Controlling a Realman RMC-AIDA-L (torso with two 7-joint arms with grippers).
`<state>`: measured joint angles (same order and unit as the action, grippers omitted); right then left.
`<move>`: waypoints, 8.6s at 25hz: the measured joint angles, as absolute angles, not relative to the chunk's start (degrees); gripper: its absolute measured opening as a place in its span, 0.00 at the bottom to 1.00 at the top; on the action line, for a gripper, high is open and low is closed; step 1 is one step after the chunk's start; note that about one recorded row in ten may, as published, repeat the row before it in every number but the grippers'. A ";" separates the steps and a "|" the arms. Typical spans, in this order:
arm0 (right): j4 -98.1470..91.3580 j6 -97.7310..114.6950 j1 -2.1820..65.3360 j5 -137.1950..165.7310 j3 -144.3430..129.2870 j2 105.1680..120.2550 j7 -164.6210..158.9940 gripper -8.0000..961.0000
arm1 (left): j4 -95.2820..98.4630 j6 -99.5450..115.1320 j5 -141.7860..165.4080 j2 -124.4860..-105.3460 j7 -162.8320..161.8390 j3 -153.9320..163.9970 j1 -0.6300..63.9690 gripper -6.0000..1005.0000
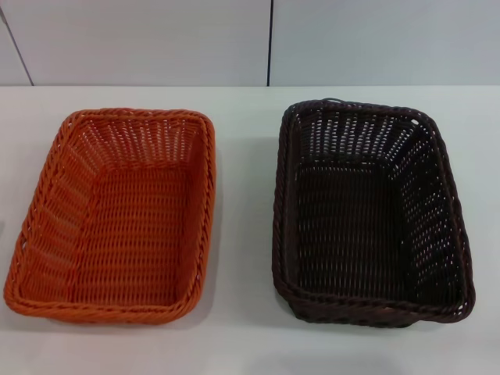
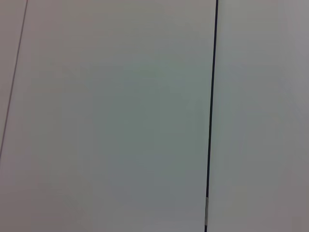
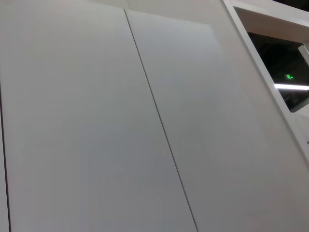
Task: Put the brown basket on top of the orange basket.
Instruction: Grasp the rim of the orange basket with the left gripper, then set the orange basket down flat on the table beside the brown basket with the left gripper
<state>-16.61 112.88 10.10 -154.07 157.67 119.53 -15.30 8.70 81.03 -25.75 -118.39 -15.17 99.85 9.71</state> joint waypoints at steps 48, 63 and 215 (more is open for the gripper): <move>-16.59 114.58 10.35 -154.07 157.79 119.41 -15.29 0.69 | 70.18 10.38 -9.47 -113.33 -5.83 92.59 4.13 0.85; -16.42 115.97 9.44 -154.14 157.54 119.46 -15.32 0.69 | 91.77 -43.88 -20.28 -117.76 23.85 81.62 12.12 0.85; -14.68 116.62 7.85 -154.16 157.02 119.53 -15.29 0.70 | 98.76 -99.28 4.44 -118.57 64.27 77.09 42.62 0.13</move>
<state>-14.68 116.62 7.85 -154.16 157.02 119.53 -15.30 98.76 -99.28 4.44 -118.57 64.27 77.09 42.62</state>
